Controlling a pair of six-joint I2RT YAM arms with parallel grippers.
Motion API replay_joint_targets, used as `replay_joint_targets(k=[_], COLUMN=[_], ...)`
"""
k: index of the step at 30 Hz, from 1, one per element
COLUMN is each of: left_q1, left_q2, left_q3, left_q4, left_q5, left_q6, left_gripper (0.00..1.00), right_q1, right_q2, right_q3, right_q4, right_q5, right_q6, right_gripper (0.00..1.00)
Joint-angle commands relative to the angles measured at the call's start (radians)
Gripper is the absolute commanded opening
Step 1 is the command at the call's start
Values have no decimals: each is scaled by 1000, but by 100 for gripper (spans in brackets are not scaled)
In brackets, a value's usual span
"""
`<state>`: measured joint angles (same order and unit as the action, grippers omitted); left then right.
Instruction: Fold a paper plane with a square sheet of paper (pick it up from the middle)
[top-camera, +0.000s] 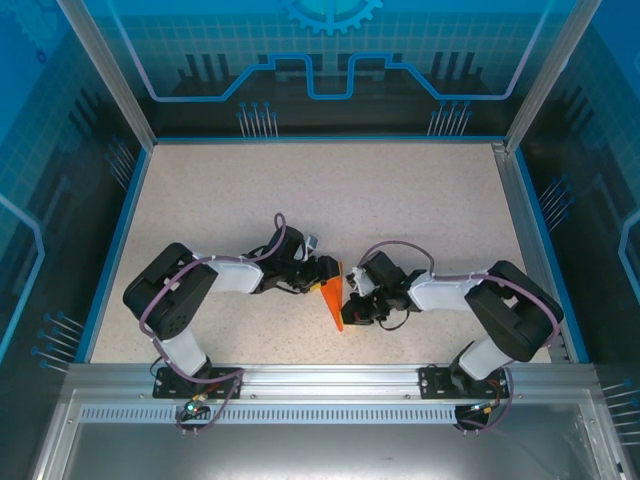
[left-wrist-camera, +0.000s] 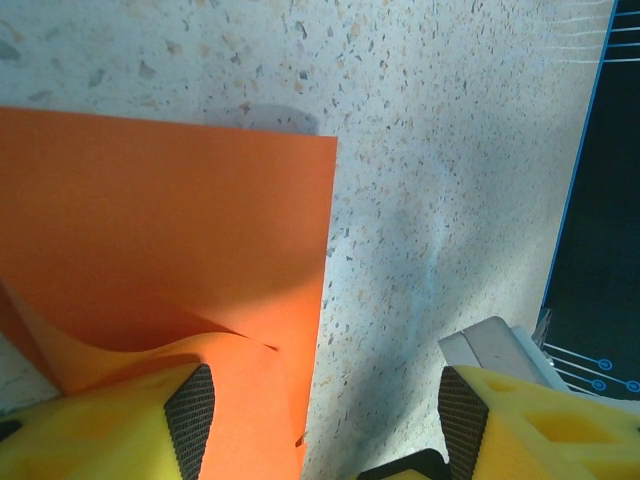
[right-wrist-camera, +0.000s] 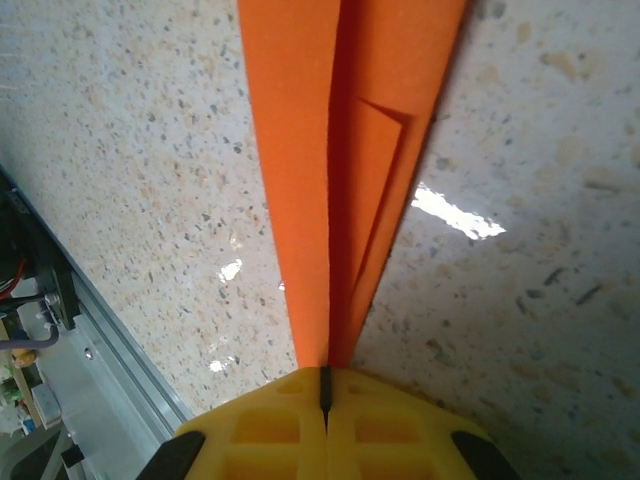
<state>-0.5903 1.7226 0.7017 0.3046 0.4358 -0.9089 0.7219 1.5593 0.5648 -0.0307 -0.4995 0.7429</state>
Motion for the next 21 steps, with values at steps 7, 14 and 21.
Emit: replay_joint_targets(k=[7,14,21], left_q1=[-6,-6,-6], left_q2=[59,60,64], left_q3=[12,16,24], left_q4=[-55,-63,-71], left_q5=[-25,-23,-20], left_q6=[34,34,36], left_gripper=[65,65,65], right_q1=[31,31,48], right_q2=[36,-60,-20], right_q3=[8,17,19], right_q4=[-52,-69,-53], right_q5=[-18,-22,-49], right_q6=[-6,0,-5], right_gripper=[6,11,13])
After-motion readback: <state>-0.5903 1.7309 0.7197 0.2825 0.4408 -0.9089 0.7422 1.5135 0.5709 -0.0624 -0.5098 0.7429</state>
